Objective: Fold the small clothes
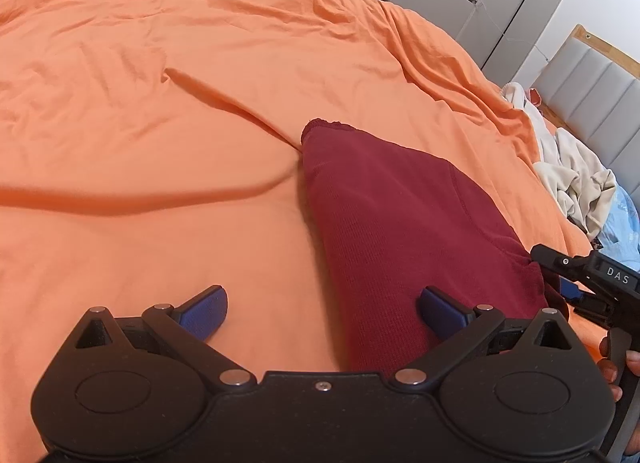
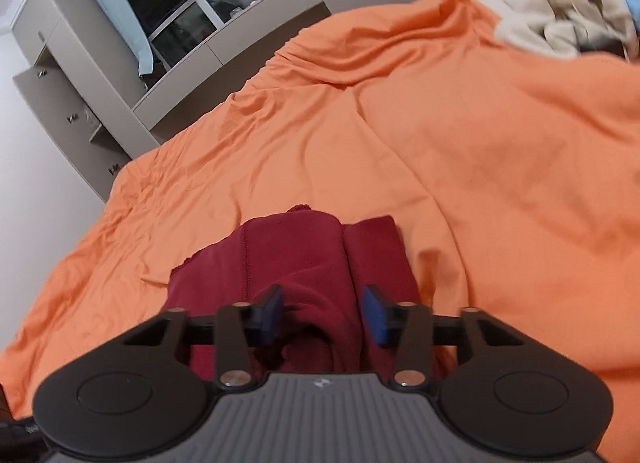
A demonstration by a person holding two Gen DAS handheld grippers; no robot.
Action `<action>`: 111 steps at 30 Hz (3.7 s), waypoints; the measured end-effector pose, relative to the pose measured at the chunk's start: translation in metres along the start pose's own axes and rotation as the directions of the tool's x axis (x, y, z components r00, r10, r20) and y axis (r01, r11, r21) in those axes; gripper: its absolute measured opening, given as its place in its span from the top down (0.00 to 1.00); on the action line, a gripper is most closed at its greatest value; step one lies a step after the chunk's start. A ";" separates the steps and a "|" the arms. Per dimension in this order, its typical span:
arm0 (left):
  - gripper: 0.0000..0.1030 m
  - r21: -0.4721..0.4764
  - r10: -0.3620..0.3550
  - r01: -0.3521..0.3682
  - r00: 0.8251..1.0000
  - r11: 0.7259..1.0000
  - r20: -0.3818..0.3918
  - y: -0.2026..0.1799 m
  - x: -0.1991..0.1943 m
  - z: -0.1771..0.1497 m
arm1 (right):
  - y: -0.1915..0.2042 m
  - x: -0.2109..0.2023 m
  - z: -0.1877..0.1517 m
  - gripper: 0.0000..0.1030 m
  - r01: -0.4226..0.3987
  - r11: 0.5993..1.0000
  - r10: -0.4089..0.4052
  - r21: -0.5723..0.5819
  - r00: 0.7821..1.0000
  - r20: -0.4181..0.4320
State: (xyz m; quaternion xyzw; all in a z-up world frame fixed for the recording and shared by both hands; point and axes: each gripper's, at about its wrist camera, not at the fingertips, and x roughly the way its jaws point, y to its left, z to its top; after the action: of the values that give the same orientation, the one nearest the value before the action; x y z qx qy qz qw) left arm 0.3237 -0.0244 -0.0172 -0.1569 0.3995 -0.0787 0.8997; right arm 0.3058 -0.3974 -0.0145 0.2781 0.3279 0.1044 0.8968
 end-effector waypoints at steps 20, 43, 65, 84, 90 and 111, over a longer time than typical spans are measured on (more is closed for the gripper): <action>0.00 0.180 -0.106 0.119 0.991 0.976 -0.079 -0.040 0.020 -0.010 | 0.005 -0.023 -0.006 0.87 0.126 0.989 -0.127 -0.074 0.992 -0.003; 0.01 -0.015 -0.045 0.044 0.999 0.999 -0.028 -0.003 0.000 0.012 | 0.034 -0.080 -0.025 0.14 -0.071 0.945 0.081 -0.319 0.997 0.019; 0.01 -0.013 -0.121 0.121 0.993 0.993 -0.008 -0.003 -0.003 0.010 | 0.052 -0.093 -0.051 0.92 -0.135 0.855 0.097 -0.501 0.990 -0.101; 0.00 0.052 -0.074 0.078 0.995 0.996 -0.064 -0.010 0.011 0.001 | -0.005 -0.081 -0.006 0.22 0.008 0.973 0.007 -0.232 0.998 0.060; 0.00 0.061 -0.068 0.071 0.996 0.996 -0.058 -0.012 0.012 0.000 | -0.011 -0.041 0.009 0.49 0.028 0.979 -0.018 -0.202 0.999 0.049; 0.00 0.101 -0.081 0.086 0.995 0.991 -0.058 -0.017 0.011 -0.002 | 0.009 -0.021 -0.009 0.93 0.084 0.949 -0.104 -0.303 0.993 -0.051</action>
State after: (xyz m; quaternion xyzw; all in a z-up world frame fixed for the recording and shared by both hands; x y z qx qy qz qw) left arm 0.3294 -0.0439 -0.0204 -0.1246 0.4119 -0.1410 0.8916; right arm 0.2834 -0.3938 -0.0038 0.1189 0.3504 0.1194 0.9213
